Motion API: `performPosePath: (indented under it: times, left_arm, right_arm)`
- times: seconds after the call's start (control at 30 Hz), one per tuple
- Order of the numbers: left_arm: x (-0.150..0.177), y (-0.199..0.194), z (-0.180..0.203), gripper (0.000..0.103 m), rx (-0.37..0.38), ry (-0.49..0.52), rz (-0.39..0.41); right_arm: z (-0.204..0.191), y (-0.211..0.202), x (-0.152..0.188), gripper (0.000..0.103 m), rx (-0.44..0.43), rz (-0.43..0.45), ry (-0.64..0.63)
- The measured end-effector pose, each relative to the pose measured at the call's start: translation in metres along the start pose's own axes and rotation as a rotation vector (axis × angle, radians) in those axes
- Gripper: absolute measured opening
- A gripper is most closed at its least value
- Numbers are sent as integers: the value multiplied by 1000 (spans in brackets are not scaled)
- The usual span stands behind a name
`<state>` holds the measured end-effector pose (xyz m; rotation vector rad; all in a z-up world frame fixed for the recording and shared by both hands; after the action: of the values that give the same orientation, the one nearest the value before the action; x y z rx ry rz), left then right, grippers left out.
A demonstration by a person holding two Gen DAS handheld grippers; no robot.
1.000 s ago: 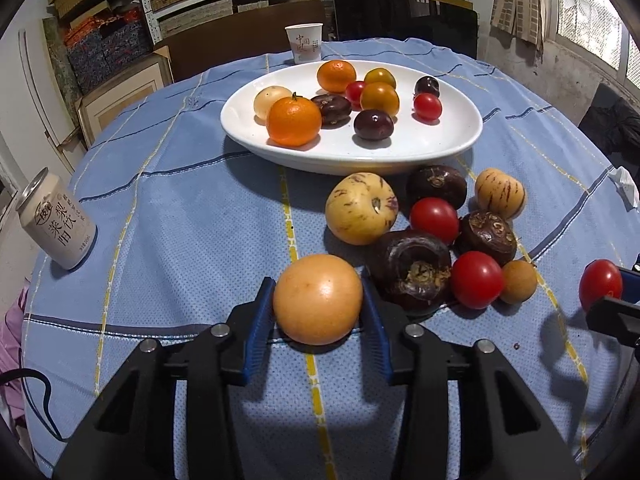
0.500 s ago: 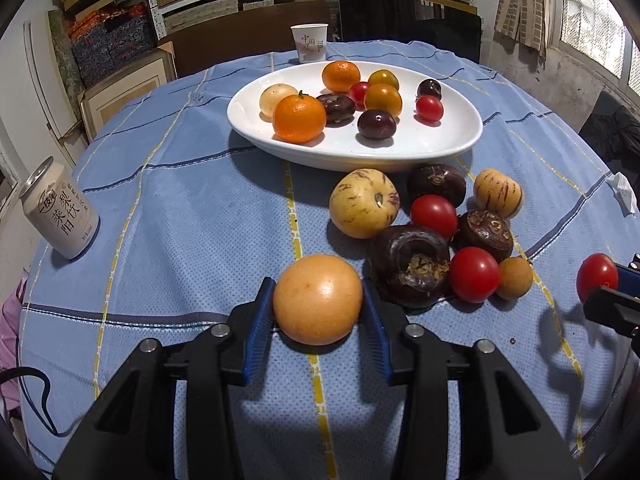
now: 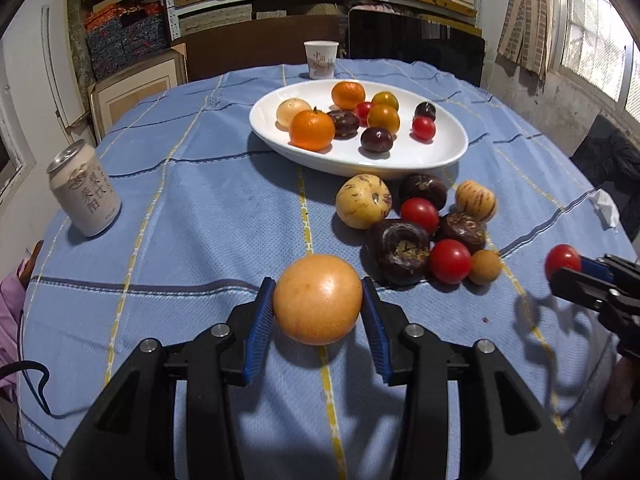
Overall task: Organize fruits
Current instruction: 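Carry the tan fruit and tomato over the white plate and open both tools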
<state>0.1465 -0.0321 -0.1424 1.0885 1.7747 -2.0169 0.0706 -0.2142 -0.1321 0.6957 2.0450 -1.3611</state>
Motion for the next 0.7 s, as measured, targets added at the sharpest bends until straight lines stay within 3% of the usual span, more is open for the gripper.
performPosePath:
  times: [0.23,0.43,0.57,0.7]
  left_arm:
    - [-21,-43,7,42,35,4,72]
    - [-72,-51,24,42,59,15,110]
    - [-102,-31,33,42,66,10,97]
    - [-114,14,34,42,44,2,33]
  right_arm:
    - [6,-18,-23,31,31,29,-30]
    - [10,-35,-81,31,95,81,-134]
    - [17,-20,-115,31,127,64,-199]
    - [25,19,-134,31,153,5,-240]
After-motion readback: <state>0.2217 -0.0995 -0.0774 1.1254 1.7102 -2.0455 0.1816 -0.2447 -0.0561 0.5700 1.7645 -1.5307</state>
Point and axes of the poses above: each gripper's, at about its wrist camera, not at the fingertips, and y roughly the way its jaws point, z to its right, x to its underside, the point moved 6 cm from there along y, roughly the way its jaws point
